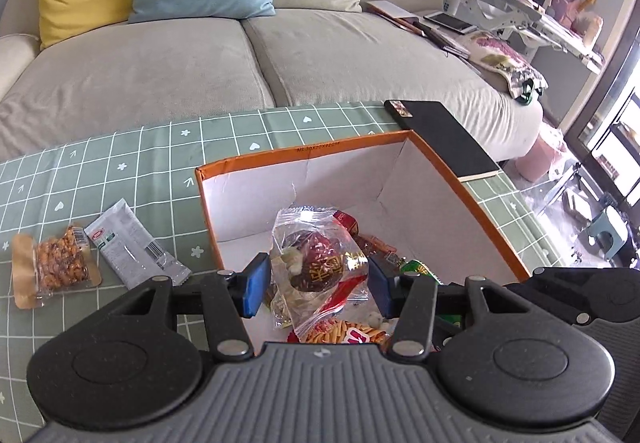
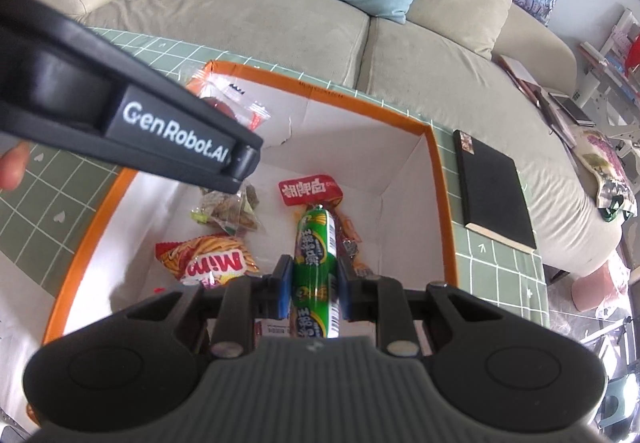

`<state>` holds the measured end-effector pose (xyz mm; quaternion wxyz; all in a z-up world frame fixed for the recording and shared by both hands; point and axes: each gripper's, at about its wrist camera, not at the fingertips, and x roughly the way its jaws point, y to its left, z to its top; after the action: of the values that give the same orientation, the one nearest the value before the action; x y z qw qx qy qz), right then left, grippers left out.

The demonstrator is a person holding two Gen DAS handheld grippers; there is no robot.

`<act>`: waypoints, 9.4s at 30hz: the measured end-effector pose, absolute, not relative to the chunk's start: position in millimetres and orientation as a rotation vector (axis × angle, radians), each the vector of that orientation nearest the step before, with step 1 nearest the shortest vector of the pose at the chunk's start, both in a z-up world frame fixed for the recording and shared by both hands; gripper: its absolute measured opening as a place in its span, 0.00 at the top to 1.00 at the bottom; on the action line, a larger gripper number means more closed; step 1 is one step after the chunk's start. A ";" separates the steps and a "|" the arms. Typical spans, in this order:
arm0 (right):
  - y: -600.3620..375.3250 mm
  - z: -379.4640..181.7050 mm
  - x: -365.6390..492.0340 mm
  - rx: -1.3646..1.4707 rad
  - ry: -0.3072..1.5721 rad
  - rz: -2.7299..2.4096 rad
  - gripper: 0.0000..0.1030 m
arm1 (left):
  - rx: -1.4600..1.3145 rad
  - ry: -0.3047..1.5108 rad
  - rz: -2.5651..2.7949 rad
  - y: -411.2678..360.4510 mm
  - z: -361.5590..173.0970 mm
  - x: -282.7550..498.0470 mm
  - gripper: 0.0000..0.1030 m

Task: Organize snacks
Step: 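Carry the candy and green sausage stick over the orange box and lower them, then open both grippers to drop the candy and sausage stick into the box, then withdraw both tools from the box back toward the remaining snacks, then lower the left gripper onto the peanut packet while the right lowers onto the white packet, then grasp the peanut packet with the left gripper while the right grasps the white packet, then carry both packets over the orange box and lower them inside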

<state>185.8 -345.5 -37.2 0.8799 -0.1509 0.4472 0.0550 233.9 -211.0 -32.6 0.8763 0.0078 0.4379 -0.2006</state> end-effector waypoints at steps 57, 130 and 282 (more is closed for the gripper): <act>-322.0 -29.1 196.0 -0.334 0.968 0.056 0.18 | 0.042 0.888 -0.350 -183.8 0.8 211.1 0.24; -107.0 -116.5 291.0 -0.296 0.782 0.163 0.20 | -0.153 0.864 -0.237 67.9 -113.3 287.0 0.23; -139.8 -46.6 102.3 -0.255 0.758 0.345 0.54 | 0.010 0.925 -0.162 3.0 -35.9 122.0 0.27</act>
<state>102.3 -139.8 -46.6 0.9067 -0.1237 0.3671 0.1669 122.0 3.0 -35.9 0.8918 0.0048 0.4456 -0.0779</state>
